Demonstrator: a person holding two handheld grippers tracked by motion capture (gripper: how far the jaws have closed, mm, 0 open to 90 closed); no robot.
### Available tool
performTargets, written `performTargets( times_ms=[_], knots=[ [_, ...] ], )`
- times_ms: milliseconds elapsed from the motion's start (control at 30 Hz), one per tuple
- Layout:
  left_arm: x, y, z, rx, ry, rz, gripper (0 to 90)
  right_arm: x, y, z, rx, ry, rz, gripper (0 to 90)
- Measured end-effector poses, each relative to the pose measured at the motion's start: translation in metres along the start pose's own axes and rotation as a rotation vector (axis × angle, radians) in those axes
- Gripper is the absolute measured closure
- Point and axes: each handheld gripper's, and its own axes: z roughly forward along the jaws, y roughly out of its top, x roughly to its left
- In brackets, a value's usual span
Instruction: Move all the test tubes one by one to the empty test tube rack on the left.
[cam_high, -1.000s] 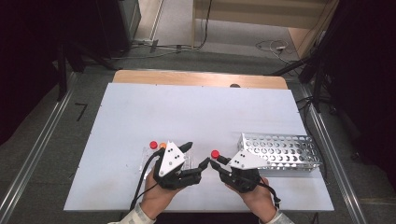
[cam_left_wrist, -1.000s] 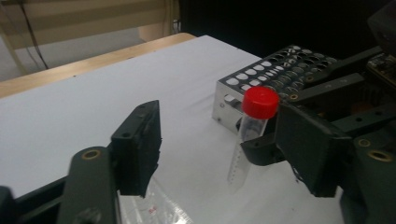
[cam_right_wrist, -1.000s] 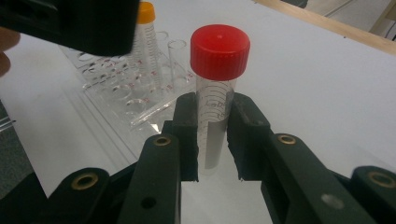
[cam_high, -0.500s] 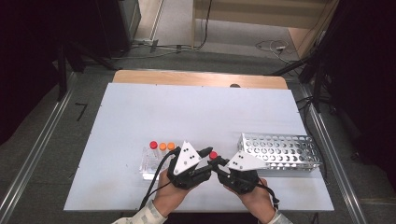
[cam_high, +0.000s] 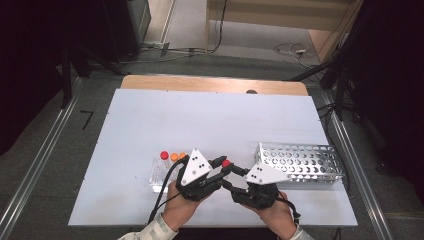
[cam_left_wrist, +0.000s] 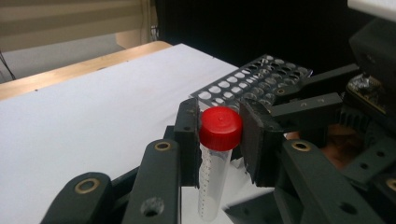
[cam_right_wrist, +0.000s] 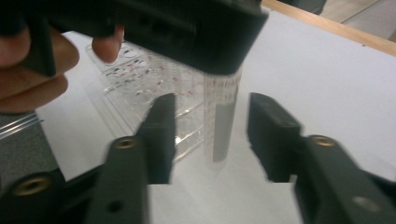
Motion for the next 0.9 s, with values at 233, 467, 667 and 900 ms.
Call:
performTargets(
  times_ms=[233, 467, 667, 900],
  knots=[
    [0.011, 0.005, -0.022, -0.013, 0.020, -0.029, 70.6, -0.008, -0.002, -0.010, -0.005, 0.020, 0.040, 28.0],
    [0.029, 0.010, -0.051, -0.035, 0.072, -0.054, 70.6, -0.018, -0.006, -0.019, -0.018, -0.003, 0.064, 27.8],
    [0.045, 0.010, -0.073, -0.033, 0.121, -0.078, 70.6, -0.025, -0.010, -0.025, -0.020, -0.029, 0.081, 27.9],
    [0.062, 0.006, -0.098, -0.022, 0.198, -0.085, 70.6, -0.033, -0.014, -0.032, -0.026, -0.053, 0.103, 28.1]
  ],
)
